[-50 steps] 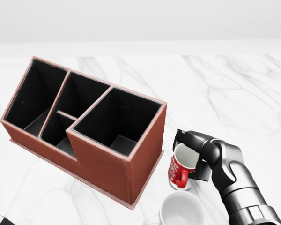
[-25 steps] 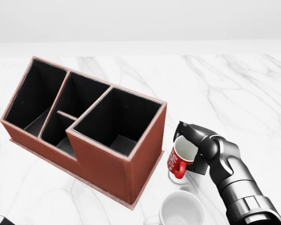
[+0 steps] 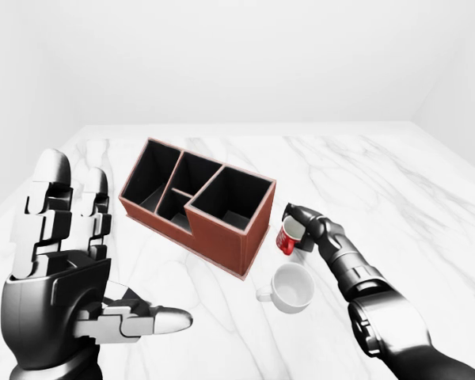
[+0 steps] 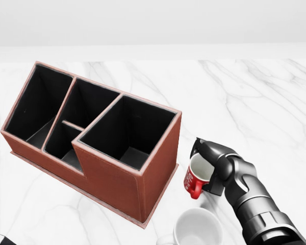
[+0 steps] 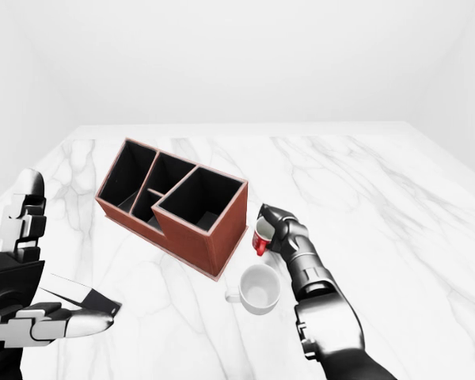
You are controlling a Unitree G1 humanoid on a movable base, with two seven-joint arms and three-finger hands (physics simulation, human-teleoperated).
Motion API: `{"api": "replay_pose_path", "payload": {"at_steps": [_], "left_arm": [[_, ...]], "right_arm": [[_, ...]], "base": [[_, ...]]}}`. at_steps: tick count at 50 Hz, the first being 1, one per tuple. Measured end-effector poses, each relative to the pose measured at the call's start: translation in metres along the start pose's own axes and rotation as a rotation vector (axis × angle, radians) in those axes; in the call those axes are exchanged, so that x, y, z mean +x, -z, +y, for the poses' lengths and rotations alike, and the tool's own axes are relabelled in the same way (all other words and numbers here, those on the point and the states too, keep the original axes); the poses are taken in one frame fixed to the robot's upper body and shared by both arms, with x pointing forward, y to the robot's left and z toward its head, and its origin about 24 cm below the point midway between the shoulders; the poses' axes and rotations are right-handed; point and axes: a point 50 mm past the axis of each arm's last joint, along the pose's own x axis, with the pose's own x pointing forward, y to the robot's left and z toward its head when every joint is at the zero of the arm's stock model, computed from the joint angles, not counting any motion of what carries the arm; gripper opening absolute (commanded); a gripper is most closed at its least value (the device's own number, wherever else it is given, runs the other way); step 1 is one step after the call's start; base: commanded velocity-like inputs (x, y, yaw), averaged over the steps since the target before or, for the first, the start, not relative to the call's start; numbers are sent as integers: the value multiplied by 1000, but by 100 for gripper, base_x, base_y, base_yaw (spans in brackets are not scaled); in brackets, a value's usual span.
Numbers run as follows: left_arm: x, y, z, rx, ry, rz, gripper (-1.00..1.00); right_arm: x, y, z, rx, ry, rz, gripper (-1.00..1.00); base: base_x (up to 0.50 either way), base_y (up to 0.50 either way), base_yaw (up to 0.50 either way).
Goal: Pick up the red mug and place it to the right of the caddy.
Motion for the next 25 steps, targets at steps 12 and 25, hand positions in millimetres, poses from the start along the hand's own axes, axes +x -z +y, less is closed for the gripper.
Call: {"api": "replay_pose_path", "payload": {"at_steps": [12,25], "left_arm": [[0,0,0,-6,1,4,100],[-1,1,0,-10,2,12,100]], "right_arm": [[1,3,5,11,3,17,100],[0,8,0,-12,23,26,100]], "base": [[0,0,0],[0,0,0]]}}
